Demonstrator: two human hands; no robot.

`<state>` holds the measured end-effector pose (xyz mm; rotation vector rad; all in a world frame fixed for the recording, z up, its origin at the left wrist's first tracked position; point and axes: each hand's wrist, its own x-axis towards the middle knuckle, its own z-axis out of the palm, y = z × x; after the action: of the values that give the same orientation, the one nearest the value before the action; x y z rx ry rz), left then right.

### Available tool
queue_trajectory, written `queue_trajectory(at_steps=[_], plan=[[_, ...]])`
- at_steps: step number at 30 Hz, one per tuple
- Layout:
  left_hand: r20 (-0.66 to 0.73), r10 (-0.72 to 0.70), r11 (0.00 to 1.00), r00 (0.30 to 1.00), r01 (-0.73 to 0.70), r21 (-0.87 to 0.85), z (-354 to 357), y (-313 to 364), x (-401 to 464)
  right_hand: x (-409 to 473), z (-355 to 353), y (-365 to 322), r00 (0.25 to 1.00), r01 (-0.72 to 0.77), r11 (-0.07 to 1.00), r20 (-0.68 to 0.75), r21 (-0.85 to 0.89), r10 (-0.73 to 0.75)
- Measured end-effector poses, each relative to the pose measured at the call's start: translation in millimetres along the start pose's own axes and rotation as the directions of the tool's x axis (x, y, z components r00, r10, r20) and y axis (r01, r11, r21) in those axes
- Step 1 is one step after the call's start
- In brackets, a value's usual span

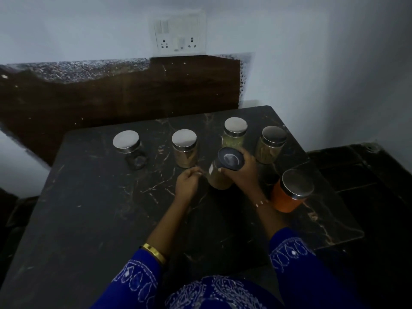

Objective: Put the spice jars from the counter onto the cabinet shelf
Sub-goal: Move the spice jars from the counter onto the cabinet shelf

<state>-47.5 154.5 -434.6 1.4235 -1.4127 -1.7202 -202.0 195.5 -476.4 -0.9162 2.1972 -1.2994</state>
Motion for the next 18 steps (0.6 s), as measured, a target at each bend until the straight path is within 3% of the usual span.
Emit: queue_trajectory(at_steps=[3, 6, 9, 12, 15, 18], plan=[[-0.039, -0.025, 0.999, 0.999, 0.023, -0.044, -5, 0, 9, -14, -11, -7, 0.966, -0.210, 0.862, 0.232, 0.462, 0.111], [0.008, -0.044, 0.997, 0.999, 0.044, -0.065, -9, 7, 4, -17, -24, -16, 0.909, -0.325, 0.642, 0.417, 0.695, 0.008], [0.189, -0.105, 0.972, 0.976, 0.142, -0.190, -11, 17, -6, -20, -30, -33, 0.898, -0.319, 0.558, 0.433, 0.766, -0.081], [0.344, -0.090, 0.938, 0.935, 0.195, -0.285, -11, 26, -17, -23, -27, -44, 0.920, -0.310, 0.526, 0.390, 0.792, -0.045], [0.347, -0.005, 0.957, 0.938, 0.106, -0.271, -9, 30, -24, -26, -18, -55, 0.943, -0.294, 0.548, 0.331, 0.783, 0.034], [0.305, 0.049, 0.962, 0.951, 0.038, -0.272, -13, 31, -25, -29, -12, -69, 0.973, -0.204, 0.652, 0.222, 0.730, 0.055]])
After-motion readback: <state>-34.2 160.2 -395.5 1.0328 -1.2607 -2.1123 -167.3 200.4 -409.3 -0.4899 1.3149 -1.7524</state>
